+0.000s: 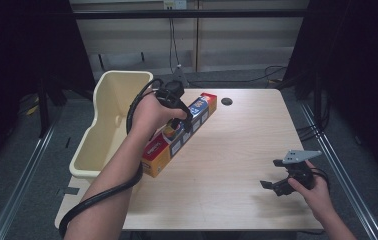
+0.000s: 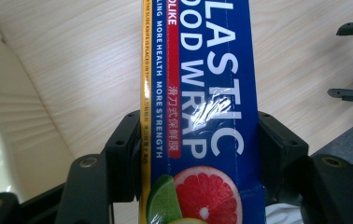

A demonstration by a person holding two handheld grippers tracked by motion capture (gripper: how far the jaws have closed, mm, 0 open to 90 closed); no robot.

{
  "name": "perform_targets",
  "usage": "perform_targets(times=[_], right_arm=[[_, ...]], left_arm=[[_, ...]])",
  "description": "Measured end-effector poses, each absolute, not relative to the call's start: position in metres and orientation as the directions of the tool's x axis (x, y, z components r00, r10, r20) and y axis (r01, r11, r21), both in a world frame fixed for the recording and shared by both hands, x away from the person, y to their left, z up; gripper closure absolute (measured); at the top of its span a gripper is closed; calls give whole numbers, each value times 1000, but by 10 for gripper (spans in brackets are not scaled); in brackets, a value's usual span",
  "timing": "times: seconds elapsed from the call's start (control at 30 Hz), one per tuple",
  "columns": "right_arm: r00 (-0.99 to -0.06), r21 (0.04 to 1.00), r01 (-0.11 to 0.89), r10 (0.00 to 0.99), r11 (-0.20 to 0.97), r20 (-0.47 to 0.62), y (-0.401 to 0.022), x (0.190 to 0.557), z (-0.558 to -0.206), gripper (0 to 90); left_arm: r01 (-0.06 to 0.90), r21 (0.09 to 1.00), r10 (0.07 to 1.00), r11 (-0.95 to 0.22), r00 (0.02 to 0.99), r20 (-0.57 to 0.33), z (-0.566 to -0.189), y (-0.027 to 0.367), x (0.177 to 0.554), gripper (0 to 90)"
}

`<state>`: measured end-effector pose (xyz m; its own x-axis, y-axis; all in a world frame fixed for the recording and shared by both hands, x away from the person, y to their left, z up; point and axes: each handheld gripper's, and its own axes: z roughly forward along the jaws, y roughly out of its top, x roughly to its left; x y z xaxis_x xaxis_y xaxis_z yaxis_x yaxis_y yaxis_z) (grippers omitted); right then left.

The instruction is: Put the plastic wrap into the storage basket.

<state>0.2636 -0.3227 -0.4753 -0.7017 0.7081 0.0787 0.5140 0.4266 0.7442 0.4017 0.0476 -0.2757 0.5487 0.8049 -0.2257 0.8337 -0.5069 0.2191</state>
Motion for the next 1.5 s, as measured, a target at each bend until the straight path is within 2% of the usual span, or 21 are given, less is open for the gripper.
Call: perform_targets(times=[1.5], right_arm=[[-703,742,514,707,430,77,-321,264,-476,18]], left_arm=[[891,212,867,-401,444,-225,-220,104,400,412]])
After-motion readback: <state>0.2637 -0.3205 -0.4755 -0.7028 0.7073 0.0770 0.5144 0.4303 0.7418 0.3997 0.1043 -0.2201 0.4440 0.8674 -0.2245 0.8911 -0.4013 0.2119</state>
